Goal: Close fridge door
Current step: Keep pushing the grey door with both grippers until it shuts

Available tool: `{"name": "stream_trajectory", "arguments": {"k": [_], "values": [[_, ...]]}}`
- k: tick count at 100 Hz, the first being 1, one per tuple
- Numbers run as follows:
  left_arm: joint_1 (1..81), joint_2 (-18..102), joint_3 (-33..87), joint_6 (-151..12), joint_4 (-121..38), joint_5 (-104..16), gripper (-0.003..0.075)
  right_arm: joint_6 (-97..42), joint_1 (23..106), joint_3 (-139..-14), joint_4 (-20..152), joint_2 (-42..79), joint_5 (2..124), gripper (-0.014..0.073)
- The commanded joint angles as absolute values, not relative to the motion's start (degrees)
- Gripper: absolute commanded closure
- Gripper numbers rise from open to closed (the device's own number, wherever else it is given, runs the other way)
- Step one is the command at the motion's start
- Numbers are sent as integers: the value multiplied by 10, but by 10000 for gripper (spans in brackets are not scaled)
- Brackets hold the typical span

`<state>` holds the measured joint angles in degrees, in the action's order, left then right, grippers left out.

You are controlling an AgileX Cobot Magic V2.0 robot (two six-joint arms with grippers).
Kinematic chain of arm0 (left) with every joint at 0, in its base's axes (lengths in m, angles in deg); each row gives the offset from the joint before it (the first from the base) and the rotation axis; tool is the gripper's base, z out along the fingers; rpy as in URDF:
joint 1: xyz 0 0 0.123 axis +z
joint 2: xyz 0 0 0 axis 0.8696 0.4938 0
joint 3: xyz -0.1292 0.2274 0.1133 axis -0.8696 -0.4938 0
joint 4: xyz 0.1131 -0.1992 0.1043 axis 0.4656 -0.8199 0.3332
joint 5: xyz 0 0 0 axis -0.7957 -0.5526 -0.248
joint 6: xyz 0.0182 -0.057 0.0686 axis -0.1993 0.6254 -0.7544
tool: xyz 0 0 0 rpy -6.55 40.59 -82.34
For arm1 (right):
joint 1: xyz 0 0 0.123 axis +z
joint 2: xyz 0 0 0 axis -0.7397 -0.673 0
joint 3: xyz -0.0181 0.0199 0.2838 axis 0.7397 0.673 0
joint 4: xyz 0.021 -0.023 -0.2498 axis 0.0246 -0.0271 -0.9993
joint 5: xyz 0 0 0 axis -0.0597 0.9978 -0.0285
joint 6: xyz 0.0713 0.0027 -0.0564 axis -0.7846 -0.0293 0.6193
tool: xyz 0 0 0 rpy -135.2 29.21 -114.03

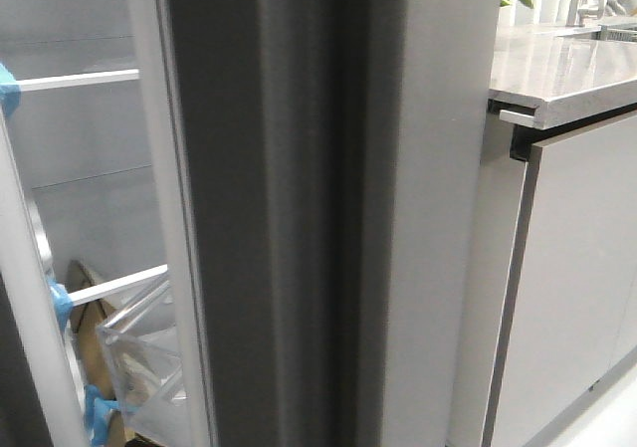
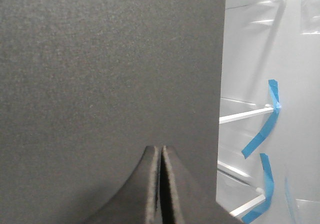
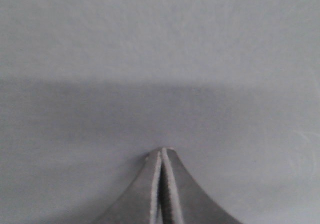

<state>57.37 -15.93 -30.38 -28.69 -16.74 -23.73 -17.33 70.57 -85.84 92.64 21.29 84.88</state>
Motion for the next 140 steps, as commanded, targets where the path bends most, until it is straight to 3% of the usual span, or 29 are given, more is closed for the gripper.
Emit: {"name": "stream_trajectory", "arguments": {"k": [1, 71, 140], "values": [[576, -165, -324, -284, -170, -196, 740, -142, 705, -879, 977, 206, 809, 638], [576, -165, -324, -284, -170, -196, 740, 110, 705, -883, 1217, 57, 728, 638], [576, -165, -324, -284, -170, -196, 740, 115, 705, -1091, 1220, -157, 726, 638]]}}
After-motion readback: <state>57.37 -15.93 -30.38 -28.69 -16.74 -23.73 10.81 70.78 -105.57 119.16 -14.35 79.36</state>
